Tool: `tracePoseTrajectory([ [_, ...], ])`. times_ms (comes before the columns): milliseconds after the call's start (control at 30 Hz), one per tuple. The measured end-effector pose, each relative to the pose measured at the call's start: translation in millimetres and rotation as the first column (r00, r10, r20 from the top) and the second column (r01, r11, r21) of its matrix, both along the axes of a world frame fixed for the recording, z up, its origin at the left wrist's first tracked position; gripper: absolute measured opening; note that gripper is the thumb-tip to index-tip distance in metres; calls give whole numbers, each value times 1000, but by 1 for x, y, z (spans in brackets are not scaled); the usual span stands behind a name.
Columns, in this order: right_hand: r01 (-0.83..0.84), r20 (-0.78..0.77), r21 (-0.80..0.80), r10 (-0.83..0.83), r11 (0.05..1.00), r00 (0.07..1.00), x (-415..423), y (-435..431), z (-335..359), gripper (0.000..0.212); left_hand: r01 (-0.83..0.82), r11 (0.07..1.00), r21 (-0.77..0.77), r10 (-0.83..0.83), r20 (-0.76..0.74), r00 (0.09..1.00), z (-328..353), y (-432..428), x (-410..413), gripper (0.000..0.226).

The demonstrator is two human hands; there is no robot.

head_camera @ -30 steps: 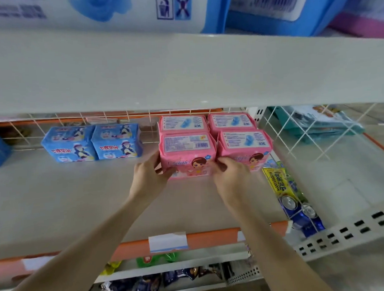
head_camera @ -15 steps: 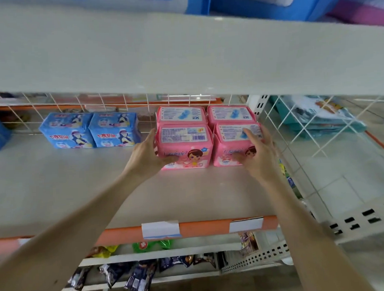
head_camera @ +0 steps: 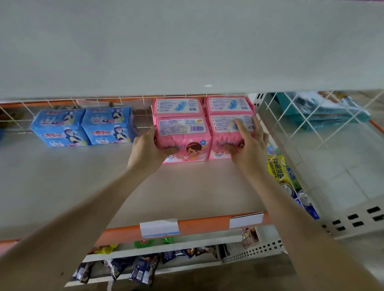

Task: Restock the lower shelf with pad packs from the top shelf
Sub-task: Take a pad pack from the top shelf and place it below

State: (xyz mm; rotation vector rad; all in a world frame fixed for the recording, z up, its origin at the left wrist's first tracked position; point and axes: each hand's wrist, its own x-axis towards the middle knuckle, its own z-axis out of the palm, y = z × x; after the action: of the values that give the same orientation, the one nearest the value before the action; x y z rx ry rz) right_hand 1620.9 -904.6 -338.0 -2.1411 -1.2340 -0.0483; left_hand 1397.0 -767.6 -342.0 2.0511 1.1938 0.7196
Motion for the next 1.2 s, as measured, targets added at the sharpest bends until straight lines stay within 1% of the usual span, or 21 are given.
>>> tracePoseTrajectory([
  [133, 2, 5, -52, -2, 999, 1000, 0, -2, 7, 81, 2, 1000, -22, -1, 12, 1000, -3, 1, -4, 64],
  [200, 3, -3, -71, -4, 997, 1000, -2, -4, 9, 82, 9, 999, -42, -8, 18, 1000, -3, -2, -6, 68],
  [233, 3, -3, -83, -3, 997, 1000, -2, -5, 10, 82, 15, 1000, -5, -14, 20, 1000, -3, -6, -8, 74],
  [267, 2, -1, -93, -2, 996, 1000, -2, -6, 9, 82, 23, 997, 70, -23, 4, 1000, -3, -9, -8, 83],
  [300, 5, 3, -107, -5, 994, 1000, -1, -7, 9, 82, 43, 986, 160, -37, -41, 998, -2, -14, -9, 92],
  [333, 14, 16, -123, -13, 992, 1000, 1, -8, 8, 84, 74, 967, 246, -46, -116, 992, 2, -19, -10, 98],
  [367, 28, 40, -143, -23, 989, 999, 2, -9, 7, 88, 119, 940, 320, -54, -205, 977, 4, -23, -10, 98],
  [433, 41, 105, -167, -23, 985, 994, 3, -9, 5, 95, 227, 876, 425, -73, -348, 935, 12, -28, -9, 91],
  [500, 27, 174, -201, 8, 979, 985, 3, -7, 7, 102, 311, 809, 498, -89, -419, 904, 17, -29, -3, 83],
  [533, 22, 197, -233, 25, 972, 980, 3, -7, 10, 104, 344, 788, 511, -85, -463, 882, 20, -29, -1, 81],
  [567, 20, 212, -270, 39, 963, 976, 2, -7, 14, 104, 368, 789, 492, -73, -519, 852, 22, -28, 3, 82],
  [633, 18, 240, -343, 70, 939, 968, 1, -6, 21, 102, 371, 827, 422, -41, -613, 789, 23, -22, 9, 86],
  [700, 13, 261, -403, 101, 915, 960, 4, -5, 27, 105, 353, 855, 380, -23, -651, 758, 24, -15, 13, 87],
  [800, -25, 235, -460, 149, 888, 960, 12, 4, 22, 105, 338, 881, 330, -50, -646, 761, 23, -7, 18, 88],
  [867, -42, 259, -474, 185, 879, 948, 17, 9, 17, 105, 337, 892, 302, -76, -634, 770, 23, -8, 20, 91],
  [1000, -62, 258, -485, 210, 873, 943, 20, 15, 21, 96, 334, 897, 289, -85, -629, 773, 27, -6, 26, 86],
  [1100, -75, 251, -483, 220, 872, 943, 21, 19, 25, 92, 330, 902, 277, -77, -649, 757, 30, -4, 31, 89],
  [1200, -80, 247, -480, 221, 874, 943, 24, 21, 23, 92, 311, 905, 290, -58, -640, 766, 31, -6, 31, 90],
])
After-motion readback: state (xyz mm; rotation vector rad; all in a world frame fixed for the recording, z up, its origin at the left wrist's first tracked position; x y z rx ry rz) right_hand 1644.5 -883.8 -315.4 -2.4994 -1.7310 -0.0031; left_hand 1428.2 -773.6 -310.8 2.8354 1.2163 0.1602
